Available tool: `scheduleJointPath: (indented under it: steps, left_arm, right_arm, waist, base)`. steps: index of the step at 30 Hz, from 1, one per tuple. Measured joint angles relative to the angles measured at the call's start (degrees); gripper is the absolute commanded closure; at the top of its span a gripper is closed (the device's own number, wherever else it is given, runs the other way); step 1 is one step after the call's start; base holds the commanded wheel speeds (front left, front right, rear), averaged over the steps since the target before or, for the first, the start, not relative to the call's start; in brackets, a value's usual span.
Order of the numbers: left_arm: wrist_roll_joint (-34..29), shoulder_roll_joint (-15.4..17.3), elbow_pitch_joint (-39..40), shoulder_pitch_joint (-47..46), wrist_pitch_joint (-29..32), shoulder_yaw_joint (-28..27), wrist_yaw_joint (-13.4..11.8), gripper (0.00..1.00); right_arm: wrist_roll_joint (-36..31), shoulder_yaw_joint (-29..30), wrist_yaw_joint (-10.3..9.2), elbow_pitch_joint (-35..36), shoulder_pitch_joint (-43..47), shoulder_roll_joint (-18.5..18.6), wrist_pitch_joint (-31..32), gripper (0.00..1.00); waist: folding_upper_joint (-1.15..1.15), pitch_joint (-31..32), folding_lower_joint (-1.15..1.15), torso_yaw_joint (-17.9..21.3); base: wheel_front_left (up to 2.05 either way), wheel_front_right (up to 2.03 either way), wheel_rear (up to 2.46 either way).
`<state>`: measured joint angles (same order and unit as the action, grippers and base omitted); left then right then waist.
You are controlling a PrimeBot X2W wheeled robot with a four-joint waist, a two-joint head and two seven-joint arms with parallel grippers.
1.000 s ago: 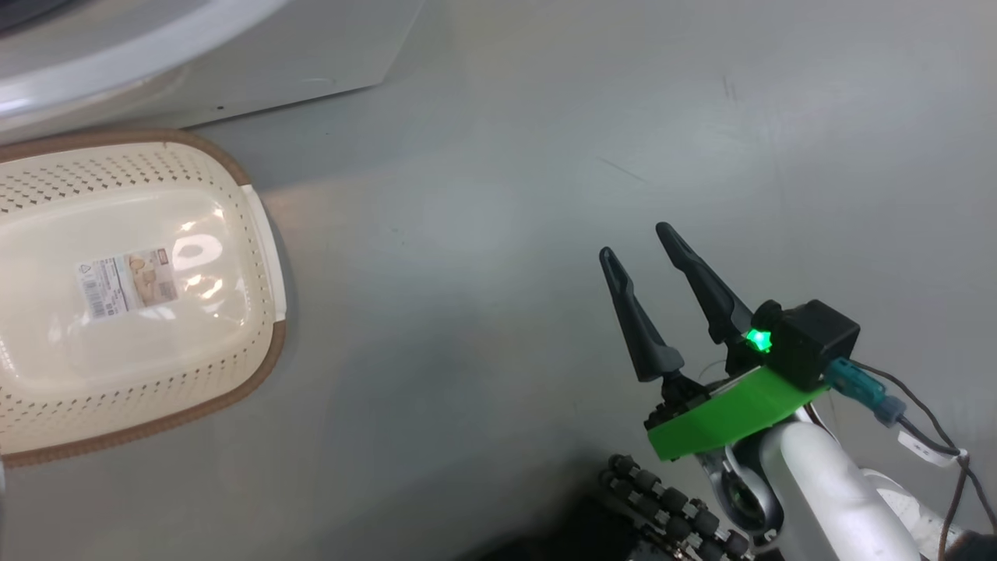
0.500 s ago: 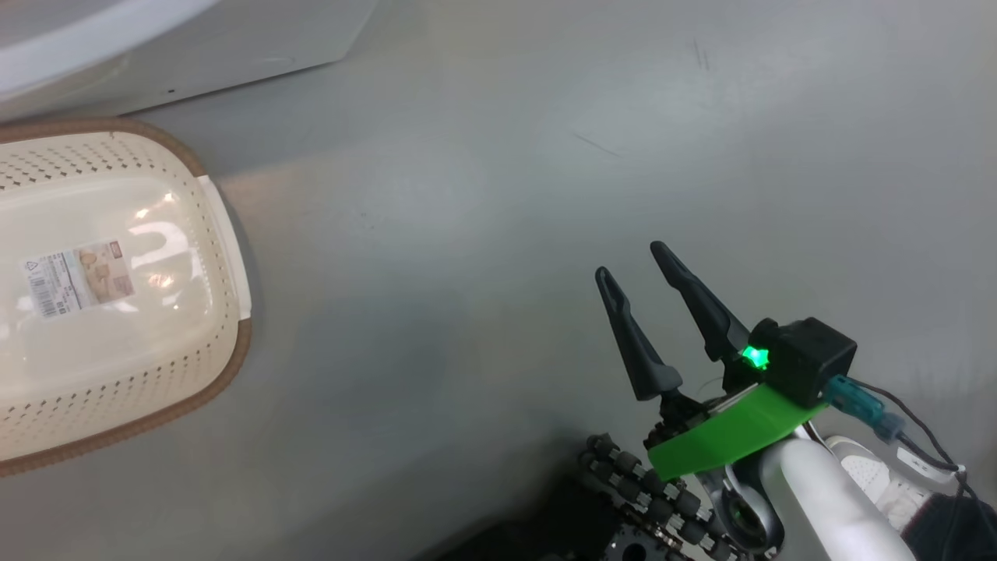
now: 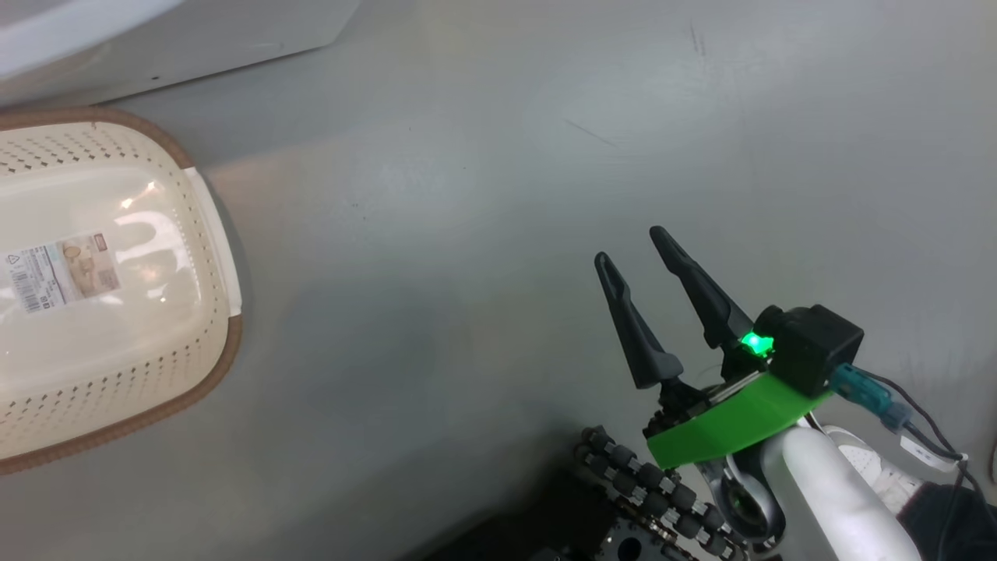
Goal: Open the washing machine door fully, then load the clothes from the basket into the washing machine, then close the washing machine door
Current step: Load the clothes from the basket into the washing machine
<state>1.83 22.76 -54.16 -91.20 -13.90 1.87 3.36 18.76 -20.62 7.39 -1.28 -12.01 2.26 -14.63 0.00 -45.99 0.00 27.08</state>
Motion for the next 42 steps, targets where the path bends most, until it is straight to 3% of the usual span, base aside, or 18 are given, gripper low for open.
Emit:
scheduleJointPath:
  steps: [5, 6, 7, 8, 25, 42]
  left_arm:
    - [-1.8, 0.5, -7.7, 0.7, 5.7, 2.4, 0.7, 1.00]
    - [-1.8, 0.5, -9.0, 0.6, 7.2, 2.7, 1.0, 0.84]
    - [-1.8, 0.5, -10.2, 0.5, 8.5, 2.9, 1.2, 0.53]
    - [-1.8, 0.5, -11.1, 0.5, 9.5, 3.2, 1.2, 0.00]
    - [0.0, -1.1, -18.3, -1.1, 15.2, 3.7, 0.1, 0.00]
    - [4.7, -6.6, -19.7, 7.3, 8.7, 2.7, -0.8, 0.00]
  right_arm:
    - [0.0, -0.1, 0.00, -0.2, 0.1, 0.0, 0.0, 0.00]
    - [0.0, -0.1, 0.00, -0.3, 0.1, 0.0, 0.0, 0.00]
    - [0.0, 0.0, 0.00, -0.3, 0.1, 0.0, 0.0, 0.00]
    - [0.0, 0.0, 0.00, -0.3, 0.1, 0.0, 0.0, 0.00]
    - [0.4, 0.5, 0.00, -0.9, 0.2, 0.0, 0.0, 0.00]
    - [-0.2, 1.6, 0.00, -1.9, 0.2, 0.0, 0.0, 0.00]
  waist:
    - [0.00, 1.3, 0.00, 0.5]
    - [0.00, 1.6, 0.00, 0.5]
    - [0.00, 1.9, 0.00, 0.6]
    - [0.00, 2.2, 0.00, 0.6]
    - [0.01, 5.6, 0.00, -0.8]
    - [0.00, 11.7, 0.00, -4.3]
  base:
    - [0.00, 0.00, 0.00]
    - [0.00, 0.00, 0.00]
    - [0.00, 0.00, 0.00]
    - [0.00, 0.00, 0.00]
    - [0.00, 0.00, 0.00]
    - [0.00, 0.00, 0.00]
